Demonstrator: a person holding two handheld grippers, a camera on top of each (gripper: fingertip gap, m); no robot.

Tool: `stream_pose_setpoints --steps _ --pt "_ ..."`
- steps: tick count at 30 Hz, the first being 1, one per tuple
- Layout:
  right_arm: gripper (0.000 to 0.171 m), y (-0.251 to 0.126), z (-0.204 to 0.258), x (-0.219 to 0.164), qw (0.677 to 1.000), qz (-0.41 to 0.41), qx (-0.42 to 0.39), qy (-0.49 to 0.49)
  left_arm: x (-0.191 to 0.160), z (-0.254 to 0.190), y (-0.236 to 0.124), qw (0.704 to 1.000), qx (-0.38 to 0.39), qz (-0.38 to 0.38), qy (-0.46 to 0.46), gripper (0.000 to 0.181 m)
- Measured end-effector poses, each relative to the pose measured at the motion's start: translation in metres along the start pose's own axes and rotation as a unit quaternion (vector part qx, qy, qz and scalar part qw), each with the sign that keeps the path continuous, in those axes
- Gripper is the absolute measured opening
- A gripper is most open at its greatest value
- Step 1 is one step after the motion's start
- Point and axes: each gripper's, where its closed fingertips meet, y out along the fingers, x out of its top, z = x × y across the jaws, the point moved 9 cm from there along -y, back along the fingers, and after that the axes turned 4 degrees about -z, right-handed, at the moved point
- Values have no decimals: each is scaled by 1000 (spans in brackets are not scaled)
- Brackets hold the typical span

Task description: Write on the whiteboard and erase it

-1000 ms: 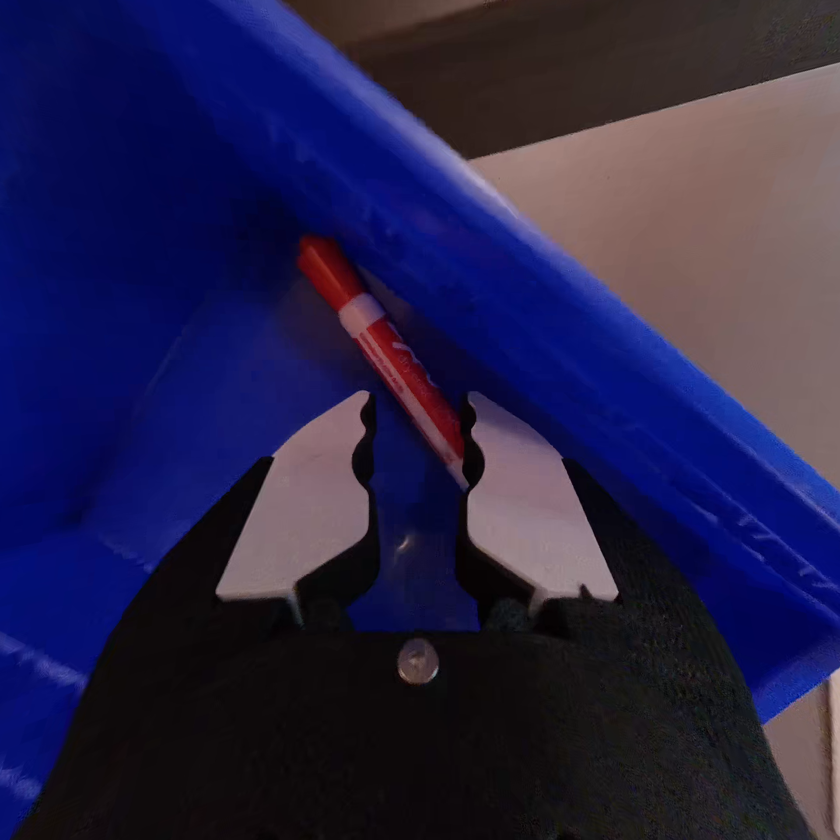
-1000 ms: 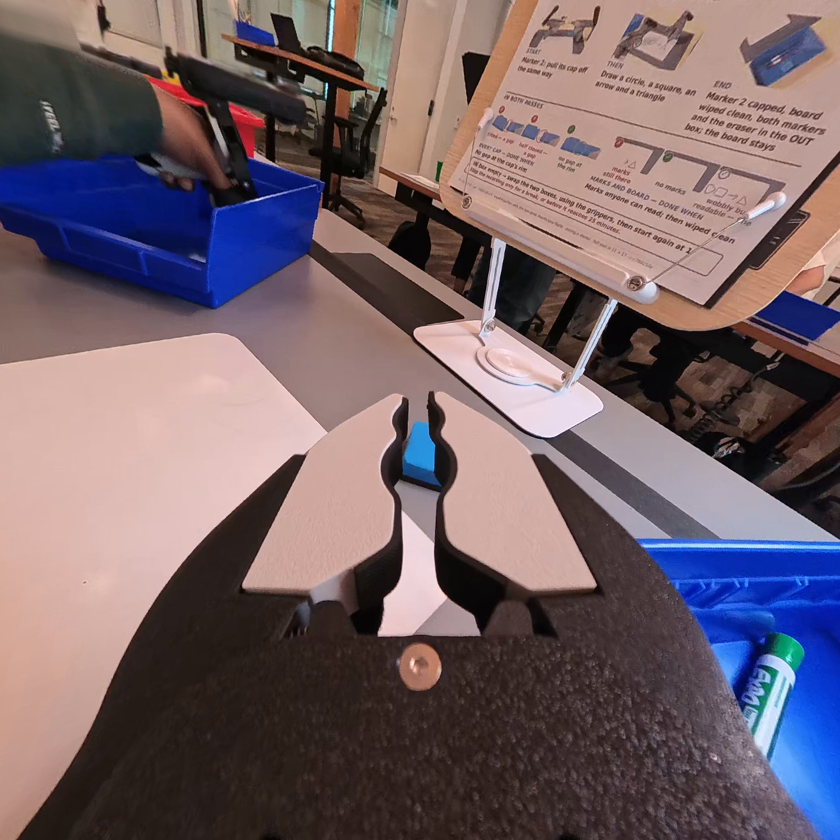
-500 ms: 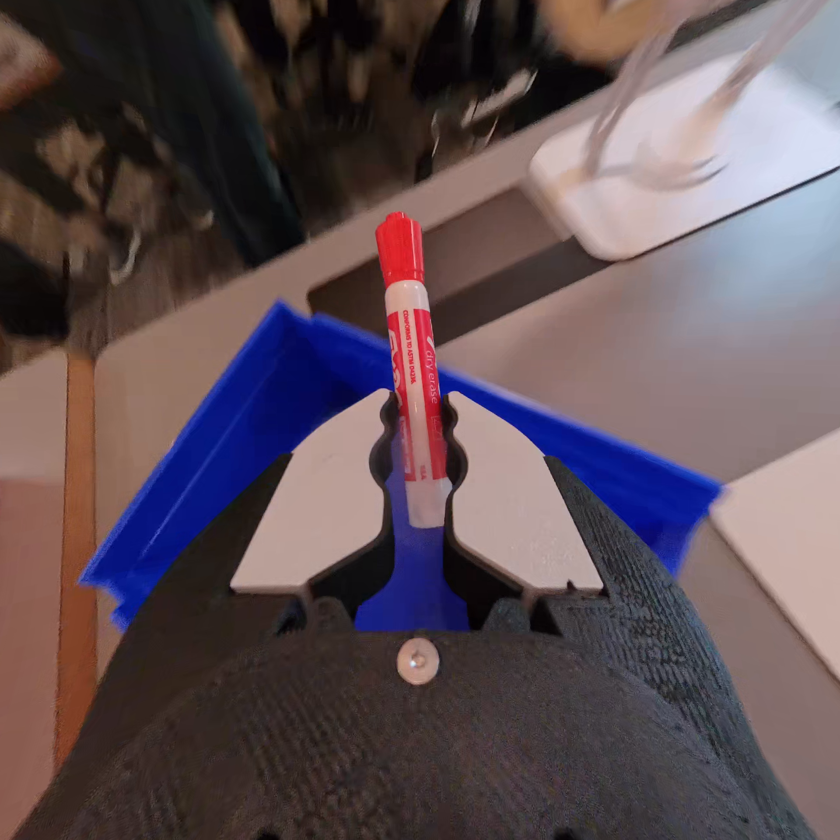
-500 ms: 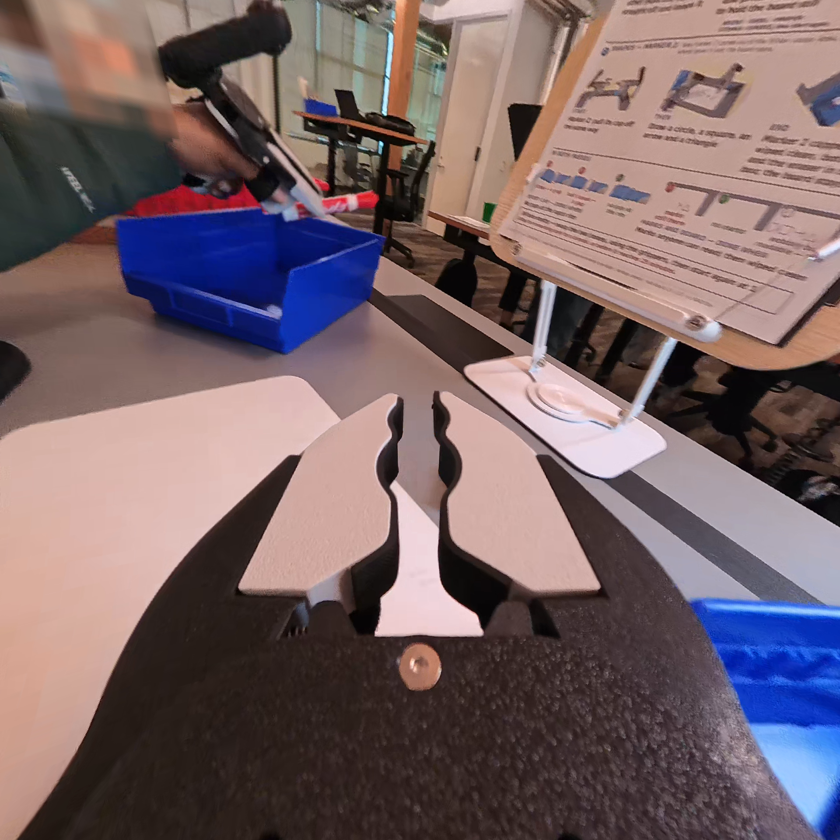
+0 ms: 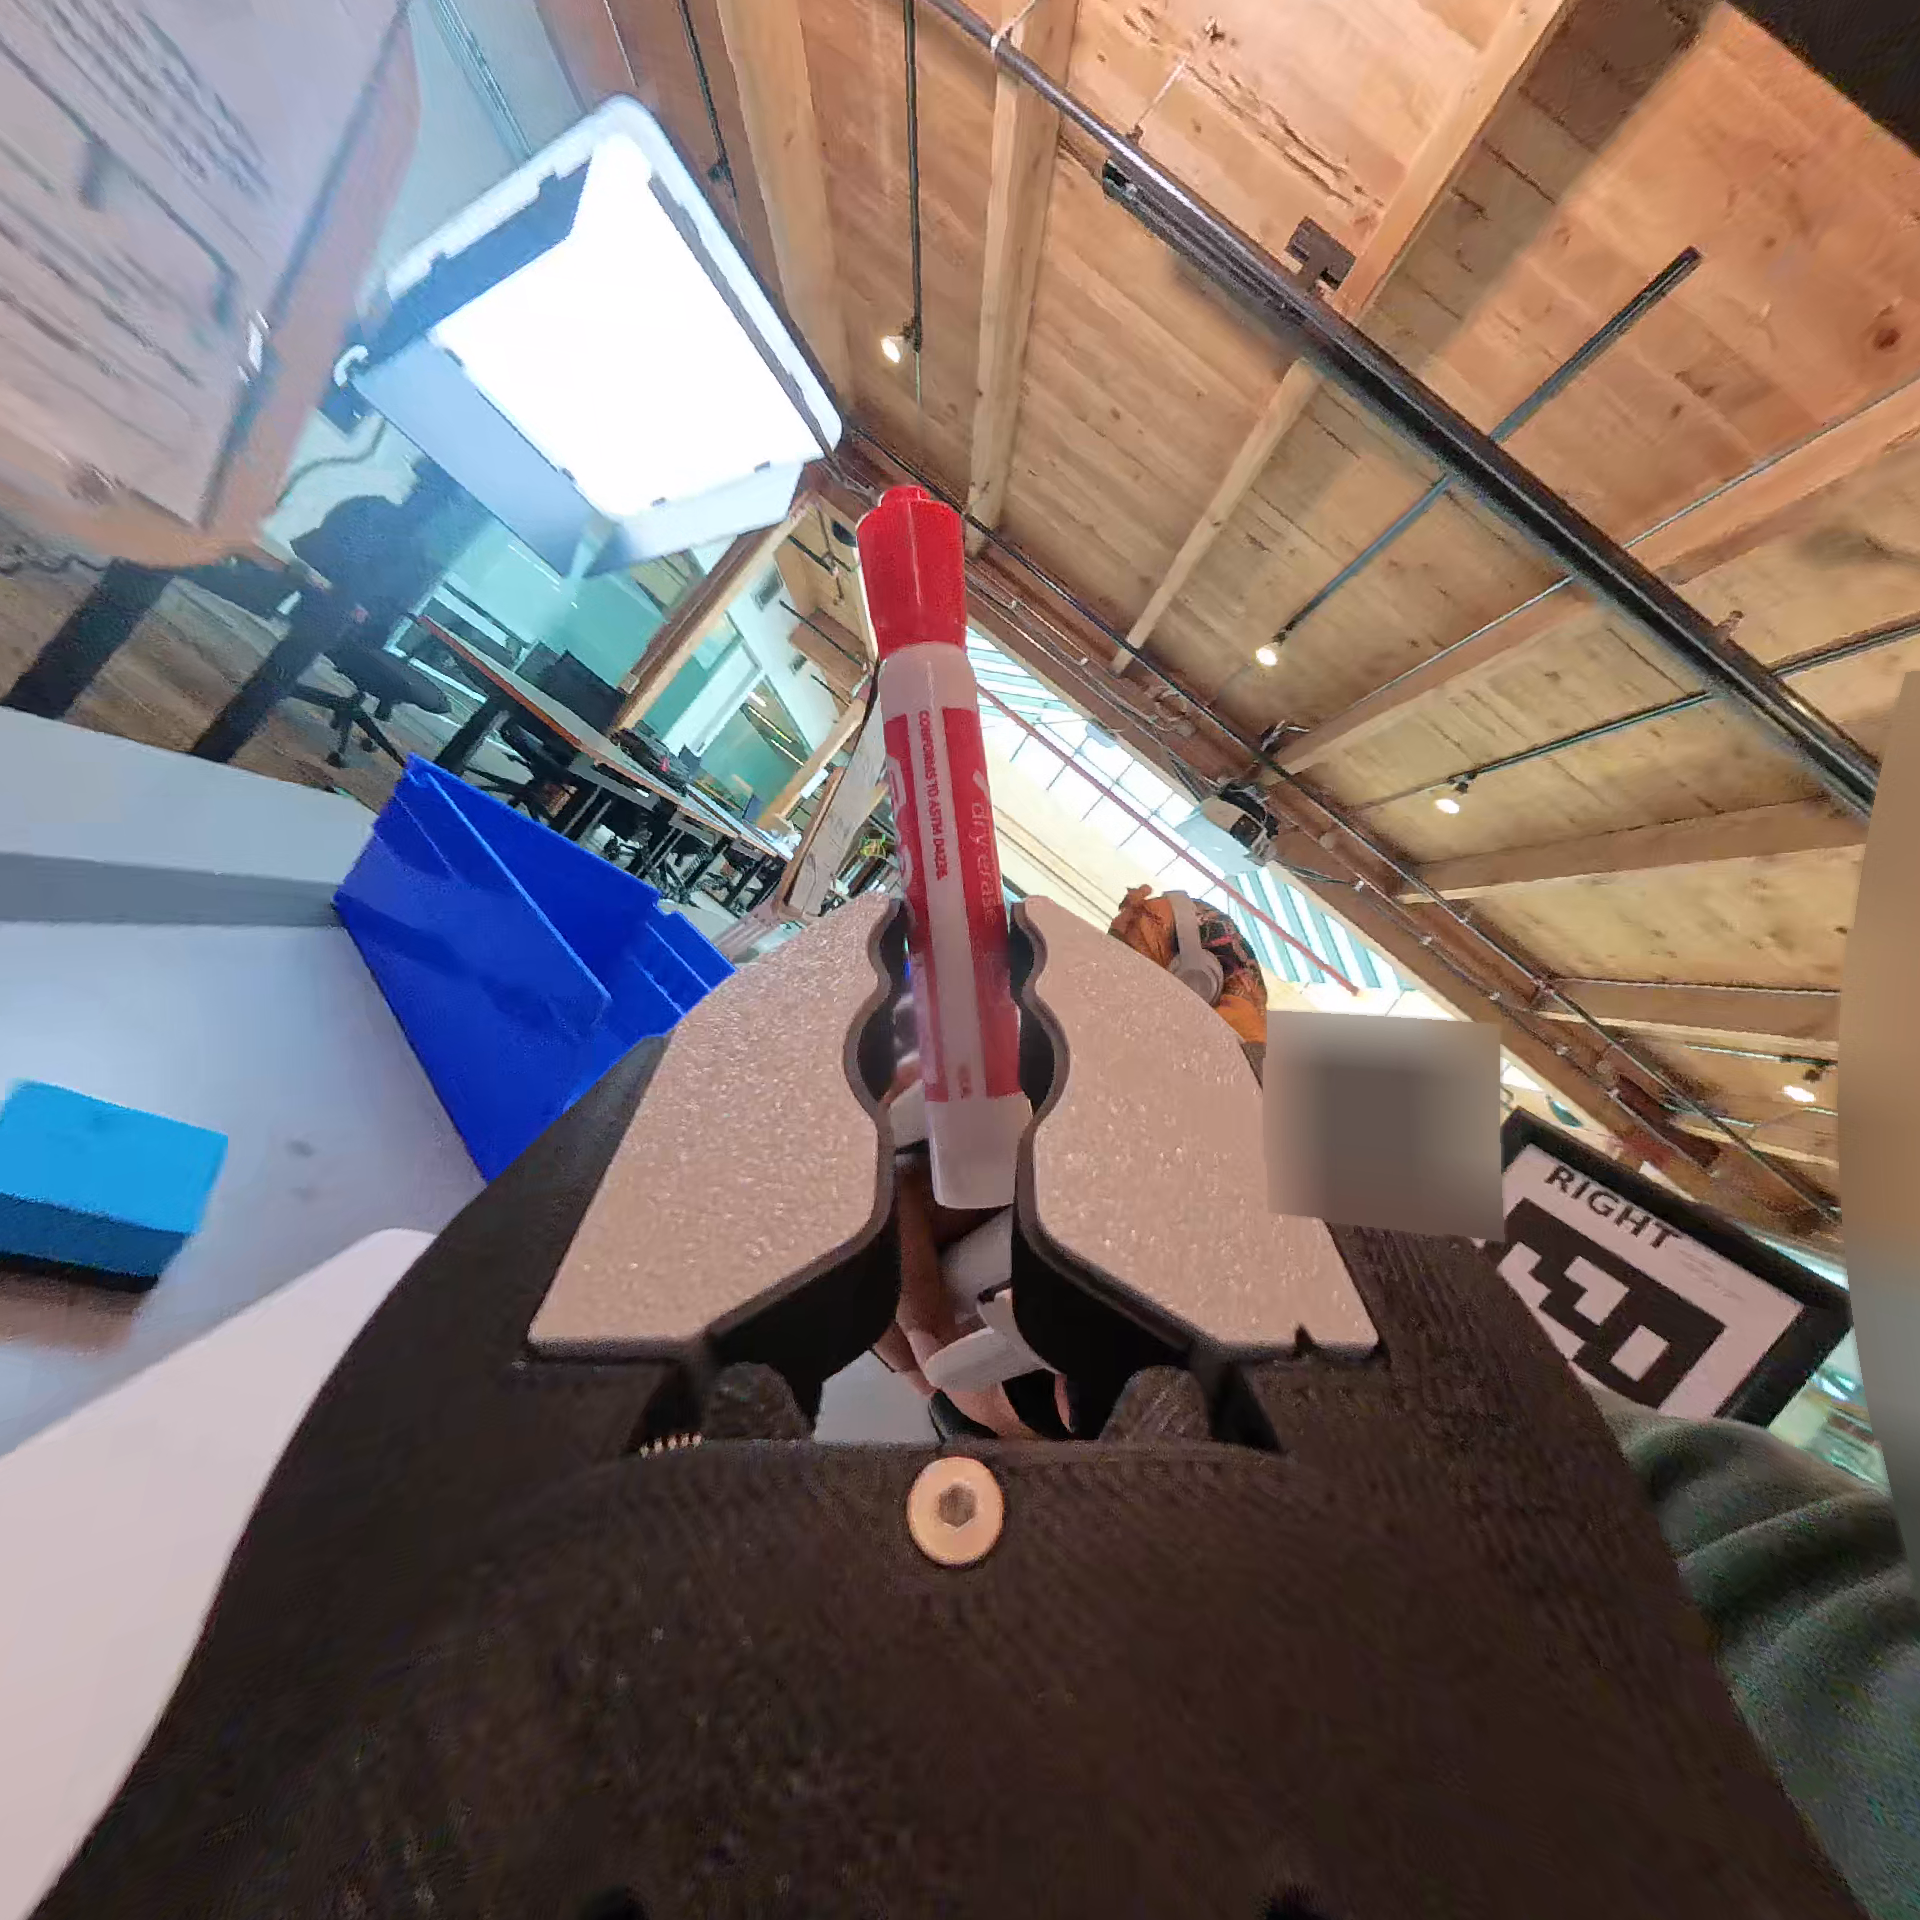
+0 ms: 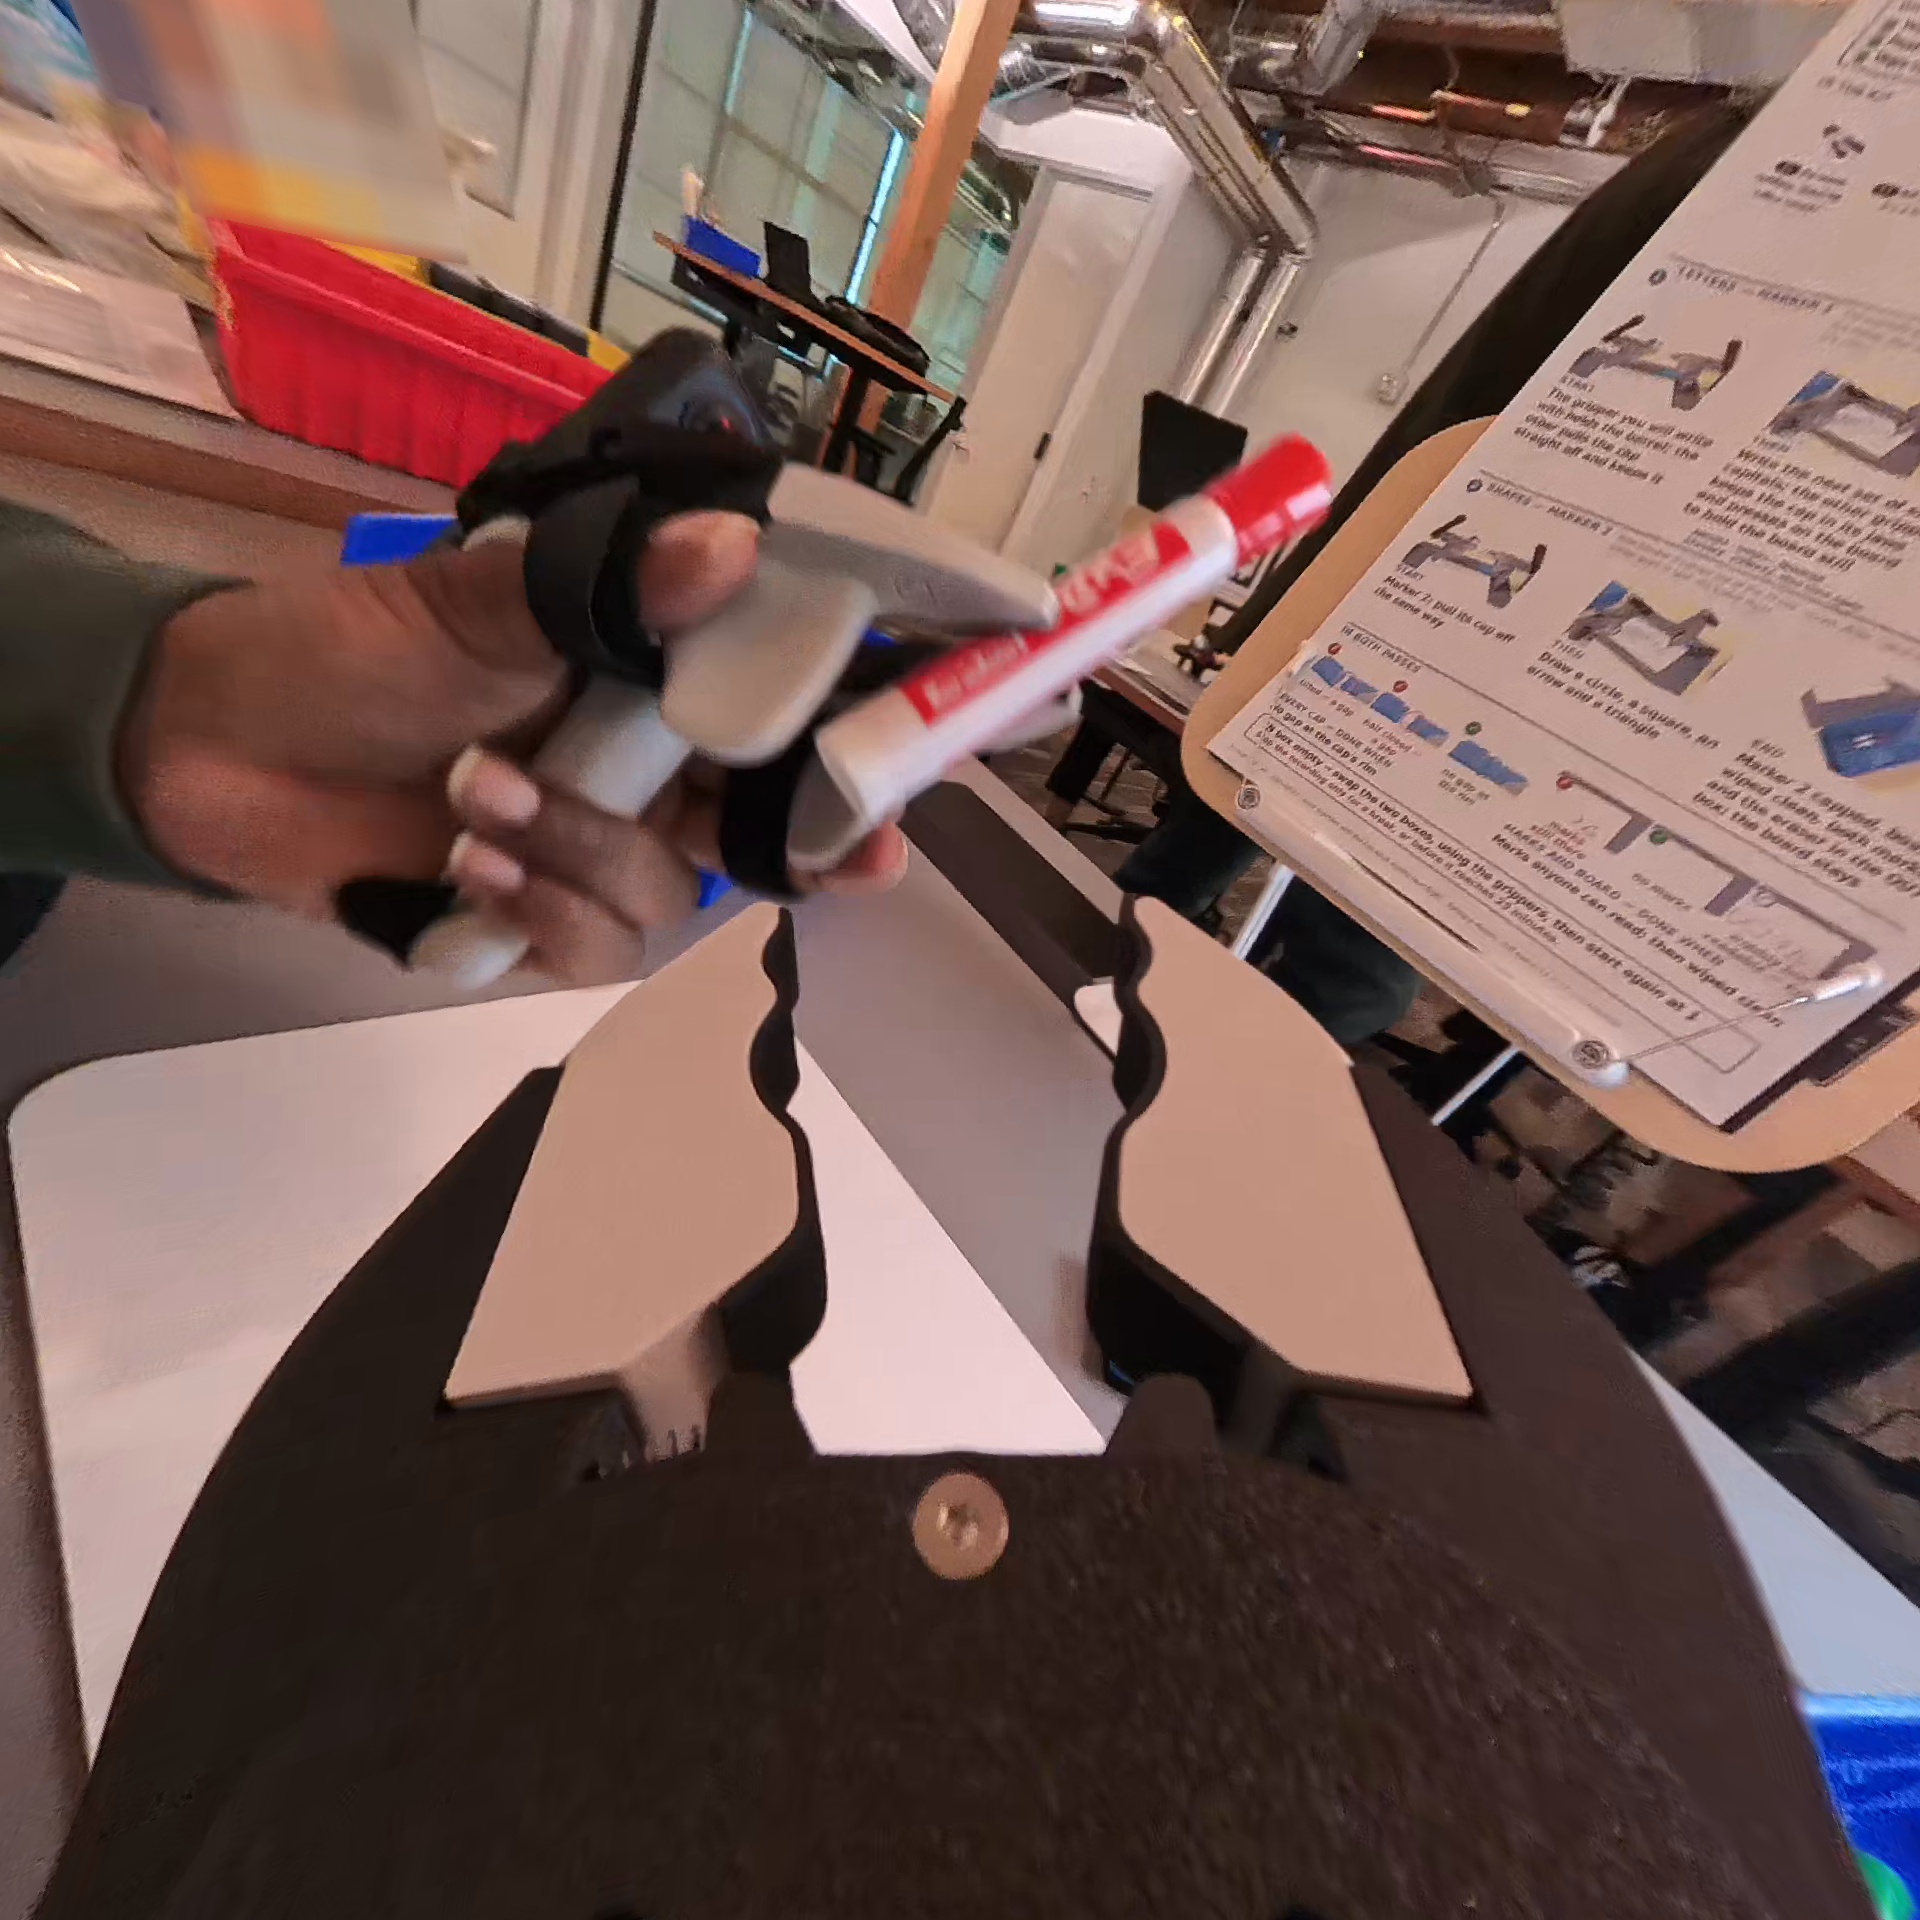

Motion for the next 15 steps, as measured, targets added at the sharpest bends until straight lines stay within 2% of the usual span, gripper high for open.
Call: stream_pose_setpoints --steps 3,6,11,15 --pt "59 3 3 1 1000 11 -14 -24 -23 0 10 1000 -19 12 -9 19" --pt "56 0 -1 -3 1000 8 2 -12 -31 1 10 1000 -18 -2 -18 19" --pt "28 -10 -8 -3 998 -14 -14 -60 -20 3 0 1000 -17 -12 -6 18" --pt "33 -14 -19 -3 999 -22 -17 -38 -22 5 -4 1000 -17 -16 -11 18"
